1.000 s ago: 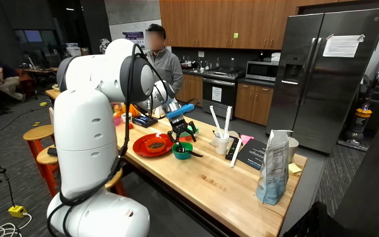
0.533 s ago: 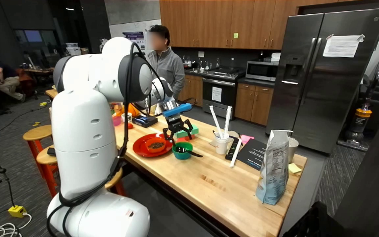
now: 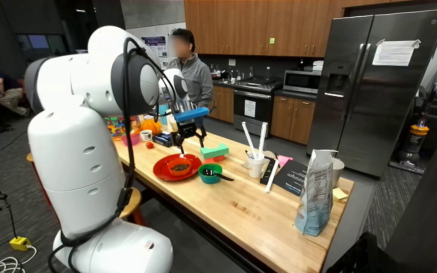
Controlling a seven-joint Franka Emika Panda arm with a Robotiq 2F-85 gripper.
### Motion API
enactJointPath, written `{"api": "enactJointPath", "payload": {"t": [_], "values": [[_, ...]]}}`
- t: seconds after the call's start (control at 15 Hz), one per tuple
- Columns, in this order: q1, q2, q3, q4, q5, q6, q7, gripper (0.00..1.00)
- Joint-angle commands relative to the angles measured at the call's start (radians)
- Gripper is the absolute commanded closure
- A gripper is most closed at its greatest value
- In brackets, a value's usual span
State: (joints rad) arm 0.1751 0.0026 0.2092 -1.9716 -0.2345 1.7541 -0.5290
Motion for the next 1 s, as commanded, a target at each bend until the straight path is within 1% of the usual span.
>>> {"api": "enactJointPath", "payload": {"t": [0.0,0.2,0.53,0.73,0.93], "values": [[0.020,-0.128,0.000,-0.077,0.071,0.052,-0.040,0.00],[0.037,-0.192,-0.015,-0.130,0.149,0.100,-0.090,0.00],[0.055,-0.276,-0.043,-0.248,0.277,0.186,-0.152,0.00],[0.062,-0.308,-0.062,-0.306,0.330,0.228,-0.183,0.00],[0.070,-0.329,-0.077,-0.338,0.374,0.247,-0.214,0.00]]}}
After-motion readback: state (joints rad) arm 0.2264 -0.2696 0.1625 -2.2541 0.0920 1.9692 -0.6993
